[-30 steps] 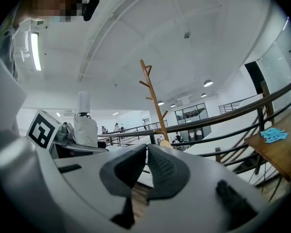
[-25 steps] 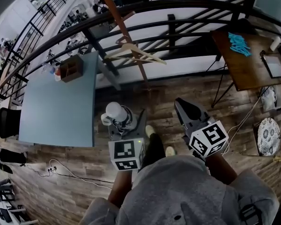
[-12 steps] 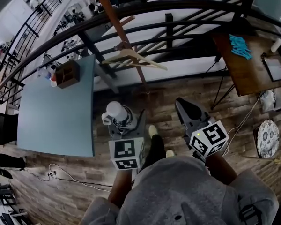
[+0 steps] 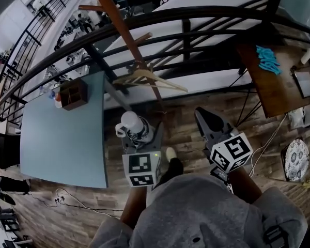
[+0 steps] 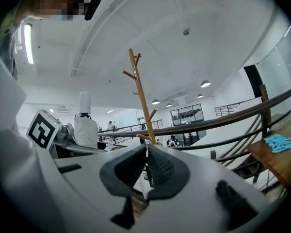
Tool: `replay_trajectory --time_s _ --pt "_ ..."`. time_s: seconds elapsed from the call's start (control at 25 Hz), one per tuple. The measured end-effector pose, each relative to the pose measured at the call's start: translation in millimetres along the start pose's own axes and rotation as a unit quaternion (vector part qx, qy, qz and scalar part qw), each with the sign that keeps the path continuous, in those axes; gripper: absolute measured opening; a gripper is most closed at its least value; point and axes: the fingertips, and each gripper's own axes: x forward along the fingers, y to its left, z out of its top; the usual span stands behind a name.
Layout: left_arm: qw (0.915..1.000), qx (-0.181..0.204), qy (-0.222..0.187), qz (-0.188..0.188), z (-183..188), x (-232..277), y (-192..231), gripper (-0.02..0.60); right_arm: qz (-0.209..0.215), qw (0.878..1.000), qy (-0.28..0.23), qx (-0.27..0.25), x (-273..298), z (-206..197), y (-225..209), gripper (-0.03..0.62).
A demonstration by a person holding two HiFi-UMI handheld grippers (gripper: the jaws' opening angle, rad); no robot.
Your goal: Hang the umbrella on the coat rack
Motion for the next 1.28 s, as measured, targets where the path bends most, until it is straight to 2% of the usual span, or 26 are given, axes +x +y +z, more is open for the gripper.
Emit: replay_trajectory --time_s 0.56,1.28 --pt "0.9989 -0.003 0.001 -0.046 21 61 24 0.298 -0.022 1.000 0.009 -0.008 63 17 -20 0.026" --pt "0.9971 -0.006 -0.020 -0.073 37 83 66 0.298 -0.024 0.999 0.008 -0.047 129 38 -2 0.026"
